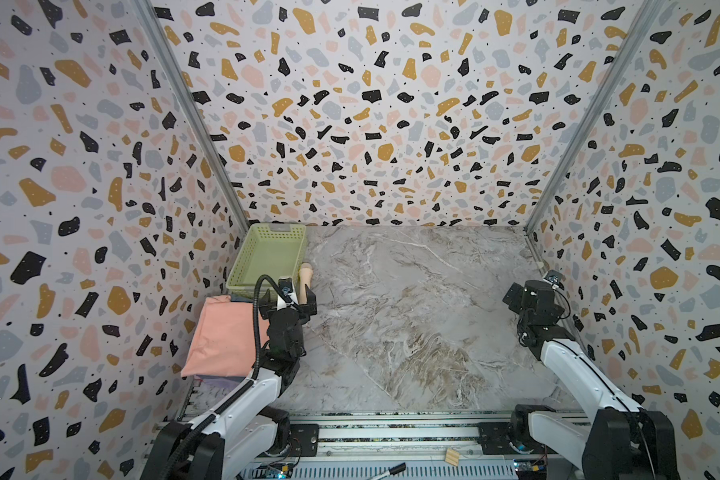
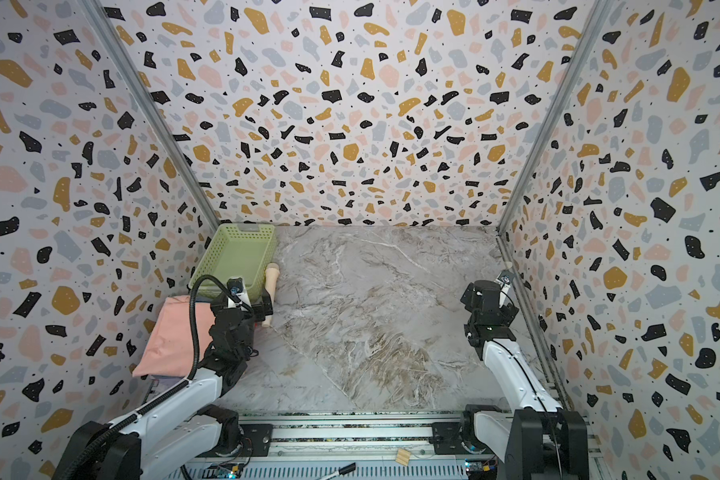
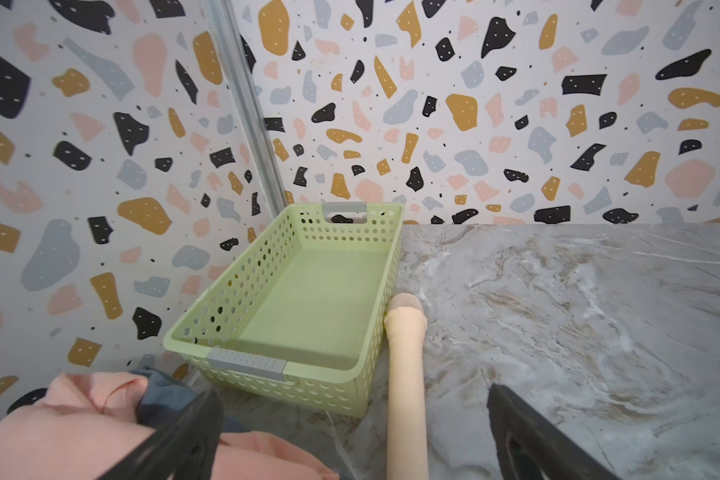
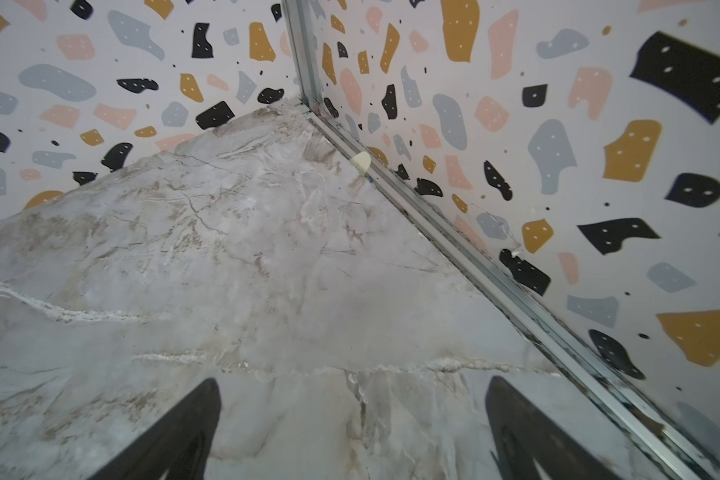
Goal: Fold and stack the t-shirts
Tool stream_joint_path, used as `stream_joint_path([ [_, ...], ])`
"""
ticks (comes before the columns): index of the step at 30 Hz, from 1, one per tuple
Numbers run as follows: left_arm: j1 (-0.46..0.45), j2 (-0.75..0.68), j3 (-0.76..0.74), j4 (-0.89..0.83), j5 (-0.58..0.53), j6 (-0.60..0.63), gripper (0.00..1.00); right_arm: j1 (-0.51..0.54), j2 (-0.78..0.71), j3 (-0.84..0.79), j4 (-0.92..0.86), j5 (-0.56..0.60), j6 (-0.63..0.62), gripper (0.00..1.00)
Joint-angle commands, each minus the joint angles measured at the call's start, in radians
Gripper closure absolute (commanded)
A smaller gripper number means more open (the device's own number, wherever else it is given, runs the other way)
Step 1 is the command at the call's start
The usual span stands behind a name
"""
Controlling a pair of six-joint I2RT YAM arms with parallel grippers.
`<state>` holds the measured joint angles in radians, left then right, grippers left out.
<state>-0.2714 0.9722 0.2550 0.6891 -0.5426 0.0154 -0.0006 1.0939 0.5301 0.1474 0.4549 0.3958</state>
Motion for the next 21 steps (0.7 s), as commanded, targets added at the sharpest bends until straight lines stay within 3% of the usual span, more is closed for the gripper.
stream_joint_path([
  [1, 0.001, -0.023, -0.075, 0.104, -0.127, 0.002, 0.01, 0.004, 0.005, -0.080, 0.252, -0.038, -0.055, 0.01],
  [3, 0.022, -0.007, -0.141, 0.206, -0.139, -0.004, 0.01, 0.005, 0.015, -0.130, 0.337, -0.042, -0.074, 0.01],
  [5, 0.096, 0.042, -0.193, 0.313, -0.072, -0.050, 0.01, 0.007, 0.032, -0.183, 0.438, -0.057, -0.105, 0.01],
  [12, 0.239, 0.295, -0.150, 0.559, 0.086, -0.079, 0.00, 0.032, 0.136, -0.314, 0.818, -0.104, -0.233, 0.01],
  [18, 0.253, 0.469, -0.133, 0.673, 0.139, -0.074, 0.01, 0.083, 0.310, -0.340, 1.057, -0.169, -0.317, 0.01],
  [21, 0.253, 0.467, -0.081, 0.560, 0.156, -0.067, 0.01, 0.099, 0.347, -0.308, 1.040, -0.220, -0.357, 0.01],
])
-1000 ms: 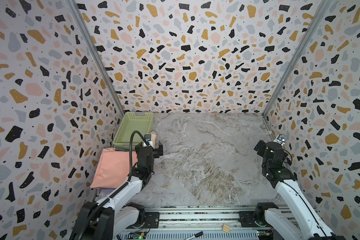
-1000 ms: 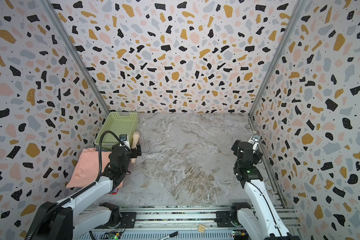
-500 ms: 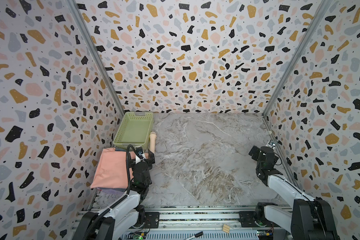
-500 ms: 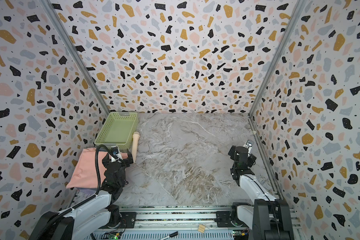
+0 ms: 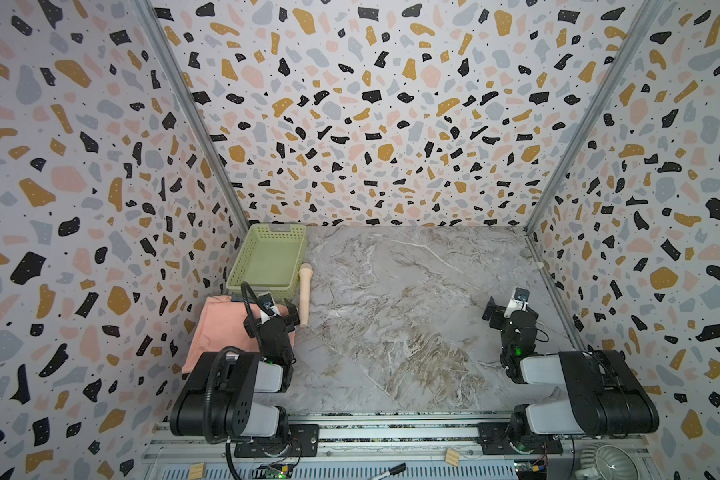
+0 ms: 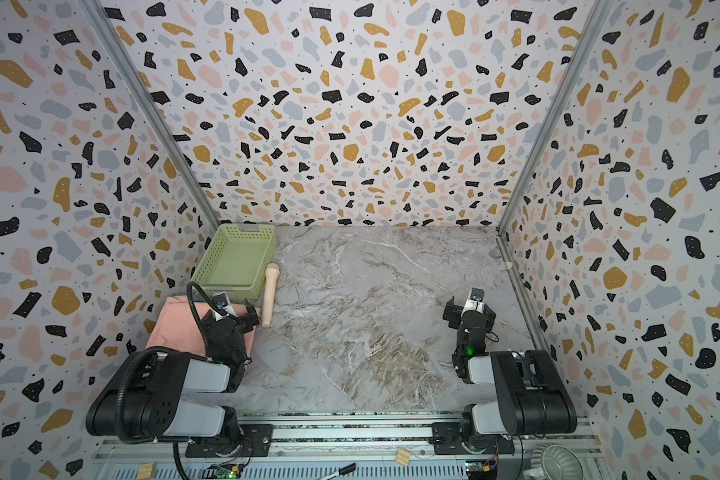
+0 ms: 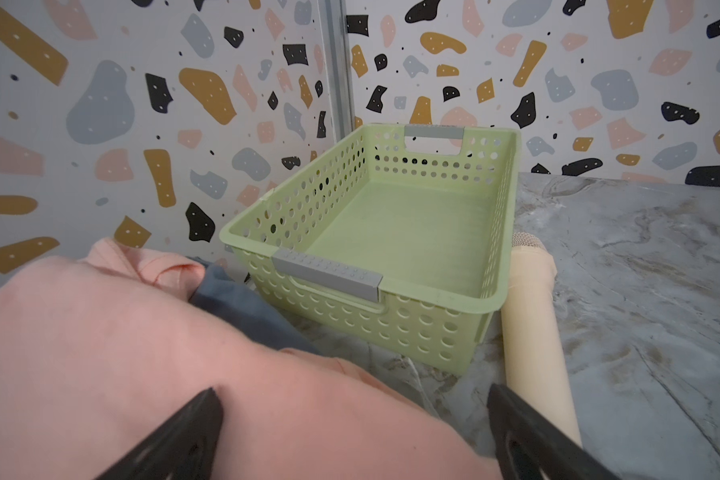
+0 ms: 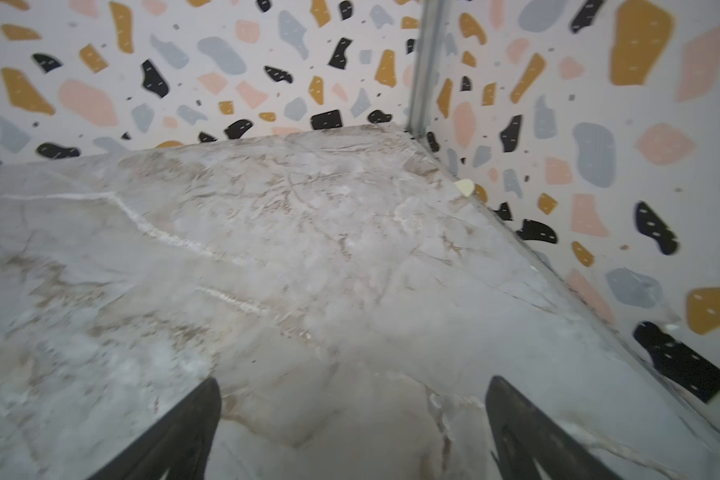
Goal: Fold and stack the t-shirts
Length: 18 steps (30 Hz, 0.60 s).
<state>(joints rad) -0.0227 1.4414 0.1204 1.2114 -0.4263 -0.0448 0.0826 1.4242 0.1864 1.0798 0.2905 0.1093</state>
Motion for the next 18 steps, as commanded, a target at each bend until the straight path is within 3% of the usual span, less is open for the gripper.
stream_joint_path([
  [1, 0.004, -0.001, 0.074, 0.002, 0.043, -0.005, 0.01, 0.017, 0.021, 0.041, 0.097, -0.073, -0.081, 0.01],
  [5, 0.003, 0.009, 0.084, -0.004, 0.041, 0.000, 0.00, 0.016, 0.075, 0.000, 0.224, -0.105, -0.092, 0.01],
  [18, -0.020, 0.008, 0.081, 0.005, -0.015, 0.008, 0.00, 0.005, 0.065, 0.004, 0.196, -0.130, -0.087, 0.01],
])
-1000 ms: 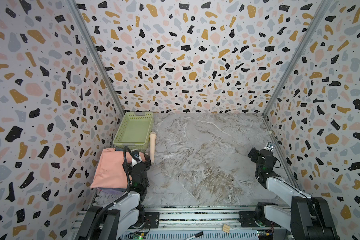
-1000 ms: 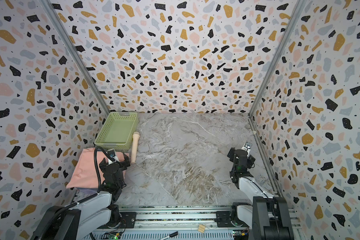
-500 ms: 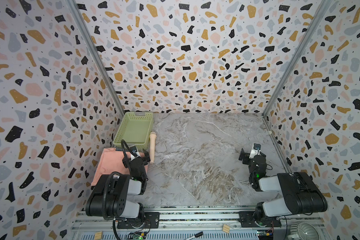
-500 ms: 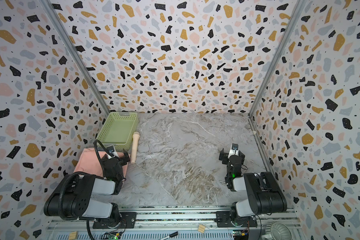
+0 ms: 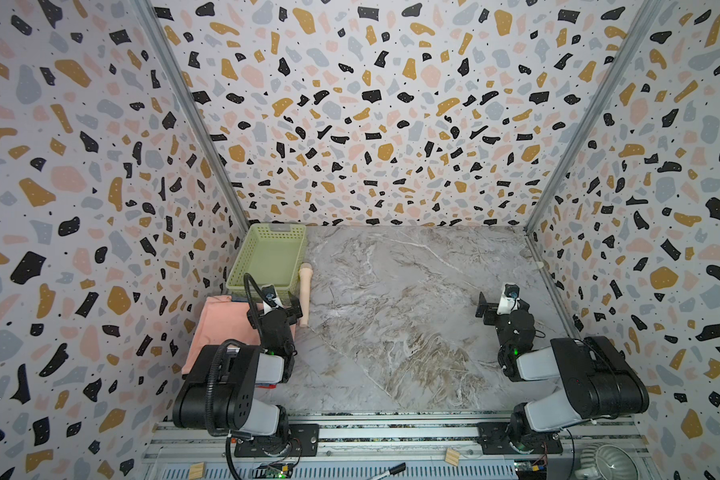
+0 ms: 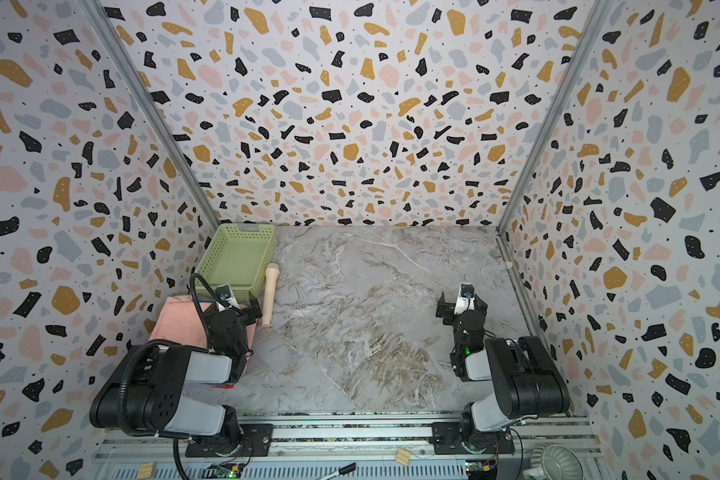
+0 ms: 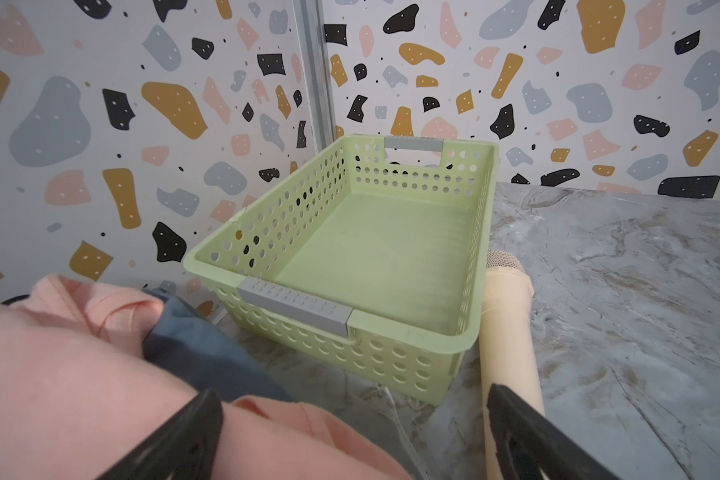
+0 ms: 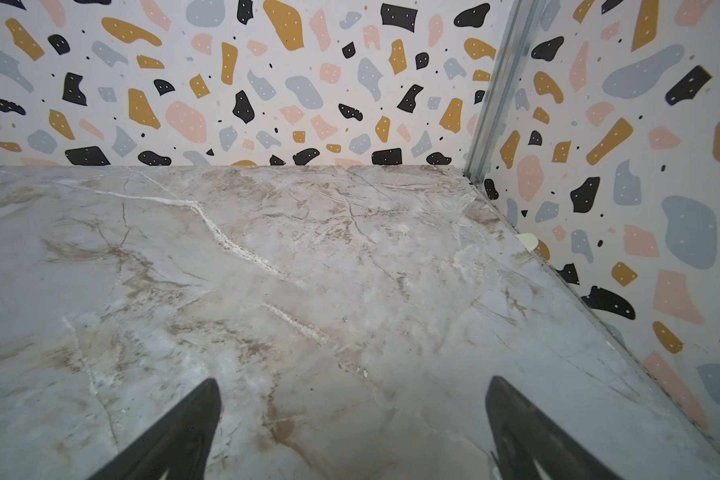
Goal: Fold and stack the t-shirts
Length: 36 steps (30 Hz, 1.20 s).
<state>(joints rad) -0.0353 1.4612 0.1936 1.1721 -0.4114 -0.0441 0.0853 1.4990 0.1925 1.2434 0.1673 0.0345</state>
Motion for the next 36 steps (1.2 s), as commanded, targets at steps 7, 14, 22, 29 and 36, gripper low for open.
stream_joint_path([
  [7, -0.008, -0.013, 0.006, 0.045, -0.028, 0.006, 0.00, 0.004, -0.010, -0.001, 0.032, -0.005, -0.013, 0.01],
  [14, -0.008, -0.010, 0.007, 0.045, -0.029, 0.008, 0.01, 0.005, -0.008, -0.001, 0.030, -0.005, -0.013, 0.01],
  [22, -0.008, -0.012, 0.007, 0.044, -0.029, 0.009, 0.01, 0.005, -0.009, 0.001, 0.028, -0.003, -0.013, 0.01],
  [29, -0.008, -0.012, 0.007, 0.044, -0.030, 0.009, 0.00, 0.006, -0.003, 0.007, 0.022, -0.003, -0.013, 0.01],
  [36, -0.009, -0.012, 0.006, 0.045, -0.027, 0.007, 0.00, 0.007, -0.009, 0.000, 0.030, -0.001, -0.015, 0.01],
])
